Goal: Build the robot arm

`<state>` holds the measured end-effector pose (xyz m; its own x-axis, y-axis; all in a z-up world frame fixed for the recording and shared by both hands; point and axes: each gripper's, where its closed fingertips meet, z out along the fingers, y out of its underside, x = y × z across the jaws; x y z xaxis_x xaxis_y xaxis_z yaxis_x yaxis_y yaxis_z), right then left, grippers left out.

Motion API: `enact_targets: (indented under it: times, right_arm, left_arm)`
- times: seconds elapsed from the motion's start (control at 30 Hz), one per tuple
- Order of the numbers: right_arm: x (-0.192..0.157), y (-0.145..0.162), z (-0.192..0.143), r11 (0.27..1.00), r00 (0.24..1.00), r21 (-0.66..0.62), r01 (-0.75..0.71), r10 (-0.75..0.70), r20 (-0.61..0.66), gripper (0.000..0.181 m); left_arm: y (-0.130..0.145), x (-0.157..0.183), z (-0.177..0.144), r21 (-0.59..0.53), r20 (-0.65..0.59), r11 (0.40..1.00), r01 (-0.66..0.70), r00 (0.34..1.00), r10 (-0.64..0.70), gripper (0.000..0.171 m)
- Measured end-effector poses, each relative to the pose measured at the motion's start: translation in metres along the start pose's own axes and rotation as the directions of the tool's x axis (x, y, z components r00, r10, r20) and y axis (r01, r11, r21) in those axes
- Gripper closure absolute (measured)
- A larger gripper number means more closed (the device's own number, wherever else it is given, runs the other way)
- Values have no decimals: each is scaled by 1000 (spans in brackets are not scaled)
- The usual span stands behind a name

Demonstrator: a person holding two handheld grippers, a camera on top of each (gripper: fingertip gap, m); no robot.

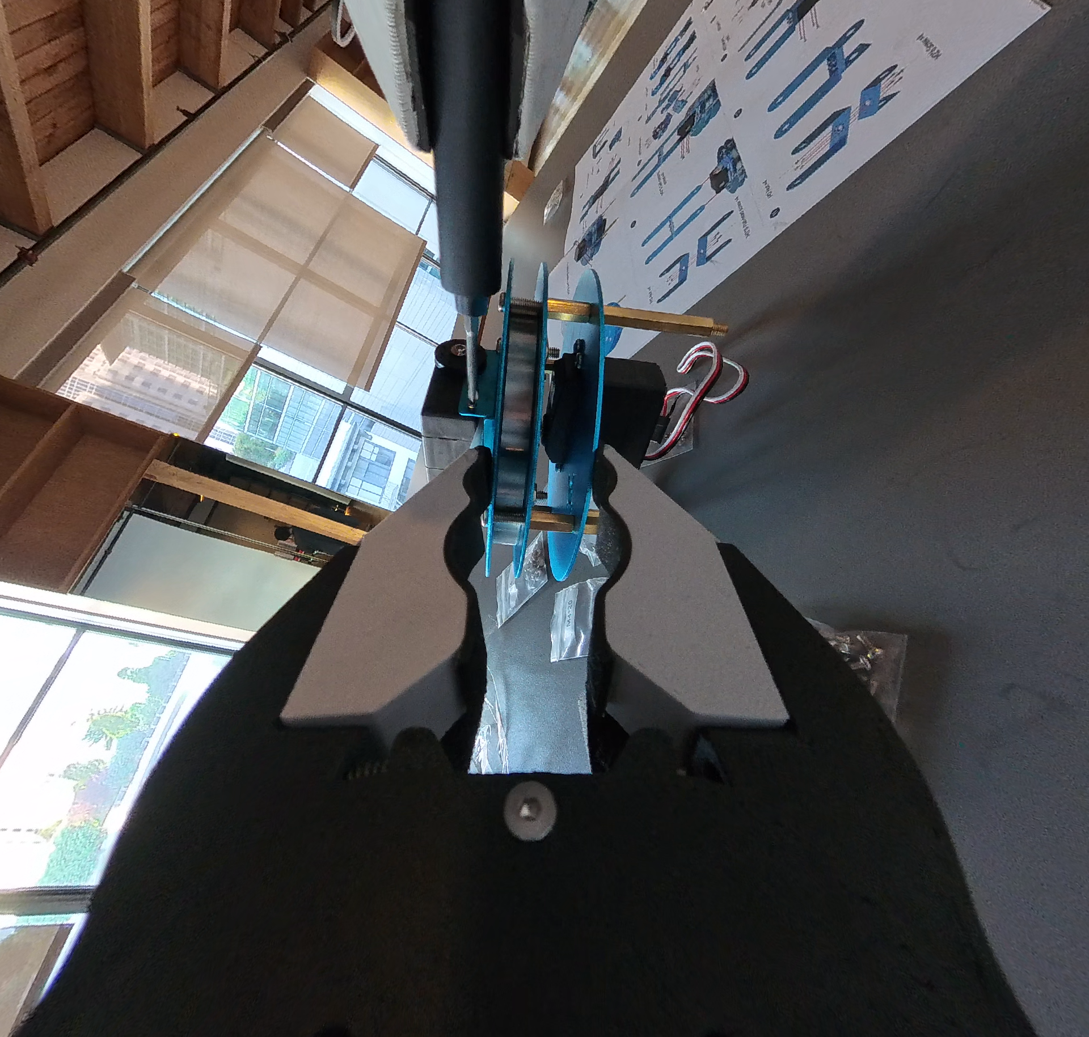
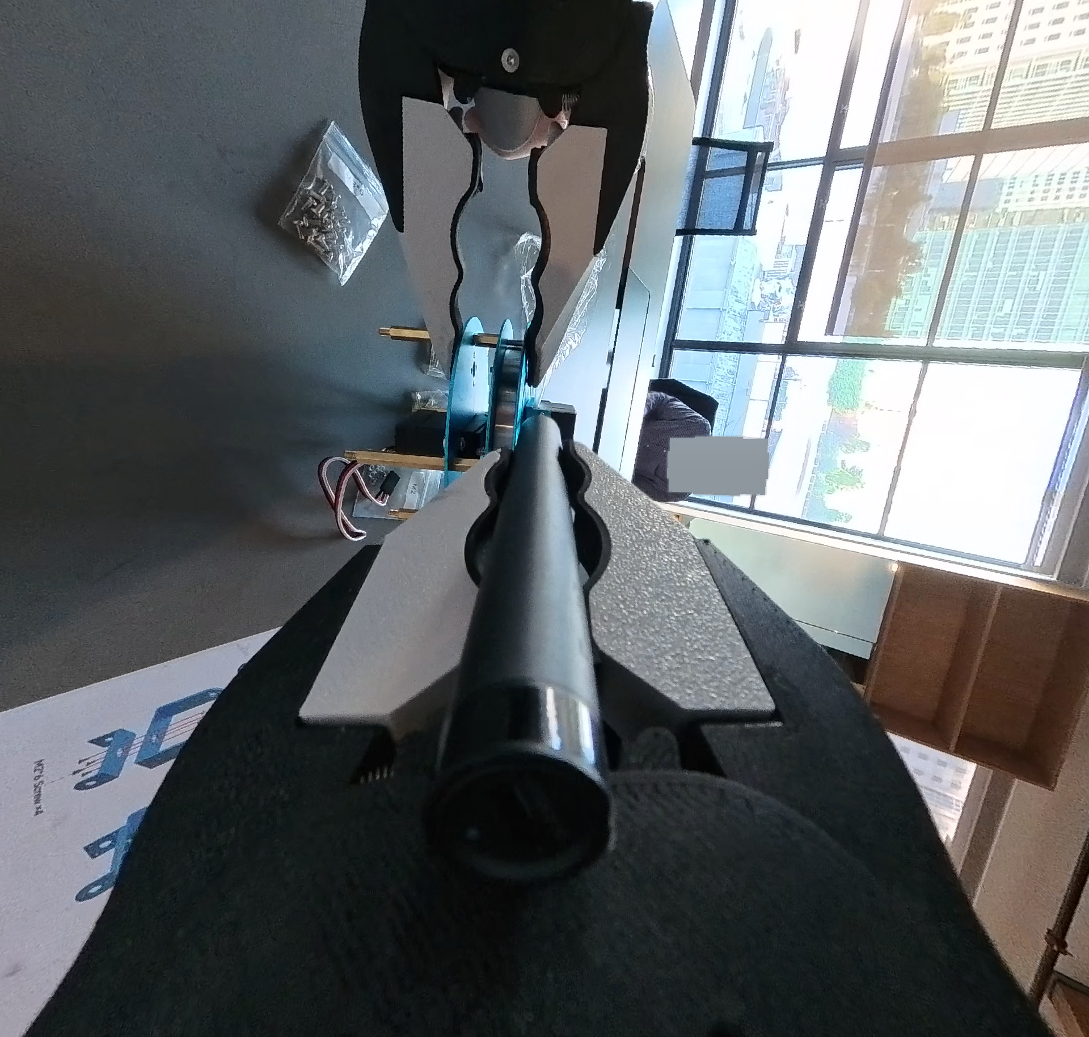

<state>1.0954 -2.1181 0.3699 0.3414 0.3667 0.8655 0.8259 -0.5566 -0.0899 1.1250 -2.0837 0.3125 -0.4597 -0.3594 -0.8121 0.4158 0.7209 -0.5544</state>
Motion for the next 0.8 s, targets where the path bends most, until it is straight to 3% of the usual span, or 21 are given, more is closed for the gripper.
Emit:
enact_targets:
  times: [0.3,0.4,0.57,0.8]
  right_arm:
    - [0,-2,-1,995,995,-9,97,-96,35,164]
    - [1,-2,-1,997,997,-18,69,-69,41,164]
    - [4,0,1,981,982,-25,-190,189,-25,164]
    - [5,2,-2,867,863,-4,-498,495,-105,164]
  left_arm:
    - [-1,2,1,1,1,1000,-26,1000,26,139]
    - [-1,2,1,-3,0,1000,-18,1000,18,139]
    - [-1,0,3,-11,4,1000,2,1000,-2,139]
    - [-3,2,5,-16,13,1000,-5,1000,5,139]
